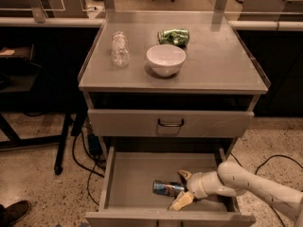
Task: Pick redbull can from middle drawer and place on counter
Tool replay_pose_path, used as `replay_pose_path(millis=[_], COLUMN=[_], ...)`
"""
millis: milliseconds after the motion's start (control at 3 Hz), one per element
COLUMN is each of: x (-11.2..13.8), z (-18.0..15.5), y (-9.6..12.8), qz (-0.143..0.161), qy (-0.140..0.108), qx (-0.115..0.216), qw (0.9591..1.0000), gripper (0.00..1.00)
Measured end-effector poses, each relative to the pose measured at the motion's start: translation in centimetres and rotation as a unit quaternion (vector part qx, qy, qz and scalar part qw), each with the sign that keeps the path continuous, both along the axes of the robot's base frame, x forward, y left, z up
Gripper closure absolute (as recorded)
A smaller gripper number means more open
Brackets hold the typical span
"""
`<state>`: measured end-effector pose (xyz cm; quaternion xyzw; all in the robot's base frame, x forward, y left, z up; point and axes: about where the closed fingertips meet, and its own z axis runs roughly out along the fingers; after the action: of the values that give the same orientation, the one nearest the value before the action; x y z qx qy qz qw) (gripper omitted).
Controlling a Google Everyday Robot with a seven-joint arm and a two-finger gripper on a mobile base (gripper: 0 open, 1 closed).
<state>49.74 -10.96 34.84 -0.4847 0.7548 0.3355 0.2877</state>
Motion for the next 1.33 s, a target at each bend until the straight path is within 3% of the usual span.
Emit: replay_pose_path(millis=[333,1333], x=[0.00,-0.01], z=[0.00,-0.01], y=[0.01,0.02], qz=[0.000,0.000], qy=[0.000,0.000], qx=[0.000,0.000], qw=[1.0000,1.0000], gripper=[0.00,0.66])
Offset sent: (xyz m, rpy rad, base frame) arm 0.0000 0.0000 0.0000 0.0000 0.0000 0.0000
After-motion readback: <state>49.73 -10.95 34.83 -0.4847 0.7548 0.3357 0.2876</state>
